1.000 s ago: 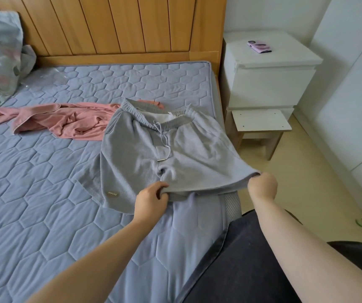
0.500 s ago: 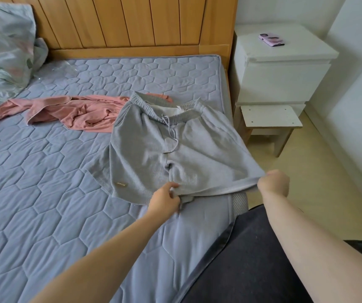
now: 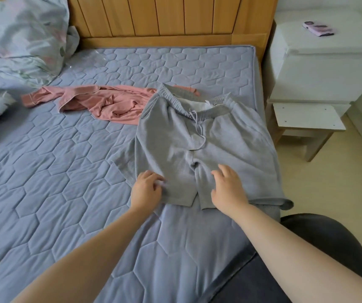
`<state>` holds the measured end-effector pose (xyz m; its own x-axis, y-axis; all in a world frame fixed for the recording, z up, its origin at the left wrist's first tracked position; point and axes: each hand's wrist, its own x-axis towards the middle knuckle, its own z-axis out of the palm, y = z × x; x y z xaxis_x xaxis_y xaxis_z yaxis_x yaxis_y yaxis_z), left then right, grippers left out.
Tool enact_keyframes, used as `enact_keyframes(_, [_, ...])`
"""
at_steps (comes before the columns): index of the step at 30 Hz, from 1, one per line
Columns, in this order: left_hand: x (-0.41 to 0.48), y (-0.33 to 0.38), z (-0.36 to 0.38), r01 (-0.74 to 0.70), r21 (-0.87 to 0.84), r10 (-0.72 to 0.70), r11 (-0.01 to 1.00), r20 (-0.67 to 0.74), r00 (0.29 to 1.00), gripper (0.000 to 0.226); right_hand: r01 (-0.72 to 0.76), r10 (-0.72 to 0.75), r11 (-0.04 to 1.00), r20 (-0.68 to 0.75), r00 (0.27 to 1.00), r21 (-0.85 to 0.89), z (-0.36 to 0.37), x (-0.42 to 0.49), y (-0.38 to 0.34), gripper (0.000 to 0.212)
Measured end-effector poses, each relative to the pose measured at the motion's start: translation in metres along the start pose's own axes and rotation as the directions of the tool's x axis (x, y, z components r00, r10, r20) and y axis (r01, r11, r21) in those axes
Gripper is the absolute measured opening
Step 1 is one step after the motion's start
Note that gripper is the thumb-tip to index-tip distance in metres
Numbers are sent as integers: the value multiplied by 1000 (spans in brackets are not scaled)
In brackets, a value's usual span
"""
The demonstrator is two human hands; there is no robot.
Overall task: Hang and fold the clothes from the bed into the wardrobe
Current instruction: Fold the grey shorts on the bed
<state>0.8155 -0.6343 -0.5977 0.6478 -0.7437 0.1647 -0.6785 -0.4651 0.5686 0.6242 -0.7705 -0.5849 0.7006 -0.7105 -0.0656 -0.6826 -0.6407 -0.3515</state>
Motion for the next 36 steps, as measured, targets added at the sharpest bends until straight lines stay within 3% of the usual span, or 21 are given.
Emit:
enact_keyframes(3, [9,-33,-12,-124,130,117,984,62,991,51,116,-118,993,62,991,36,18,10,-28,49])
enact_keyframes(6, [19,-68,-22,-114,256,54,960,231,971,68,234,-234,972,143,962,21,34,18,-51,58])
enact_keyframes(10, [31,-101,-30,-195,319,114,928,256,960,69,227,-191,963,228,955,-145,49,27,-70,76])
enact_keyframes(18, [73,-118,-36,47,390,-100,920,115,988,56,62,-41,983,121,992,-173,38,39,-80,9])
enact_keyframes(22, [88,-107,-51,197,110,-205,974,61,977,29,0,19,988,122,992,-155,18,41,-79,6])
enact_keyframes(25, [92,-102,-75,299,-198,-290,933,76,954,26,-46,49,998,-79,996,34,2,38,-76,19])
enact_keyframes(27, [88,-103,-93,408,-537,-414,739,117,903,28,-76,116,981,-224,968,179,-10,36,-73,30])
enact_keyframes(29, [81,-115,-106,478,-696,-570,537,118,813,28,-80,129,976,-243,962,202,-17,38,-70,35])
enact_keyframes(30, [73,-121,-110,514,-656,-608,553,104,787,29,-65,93,988,-209,973,138,-19,39,-69,35])
enact_keyframes(31, [65,-127,-112,559,-498,-609,663,76,789,28,-34,38,999,-159,987,25,-19,39,-69,34])
enact_keyframes(32, [57,-136,-112,567,-206,-572,797,40,819,25,4,-13,996,-105,994,-87,-18,38,-70,32])
enact_keyframes(33, [49,-140,-111,510,106,-515,853,22,857,21,26,-37,986,-67,997,-164,-16,37,-71,31])
enact_keyframes(34, [44,-142,-108,415,330,-446,848,21,895,18,21,-32,979,-51,998,-203,-13,35,-71,30])
enact_keyframes(36, [42,-136,-102,319,445,-381,837,55,923,12,-97,90,975,-45,995,-202,-8,32,-68,27])
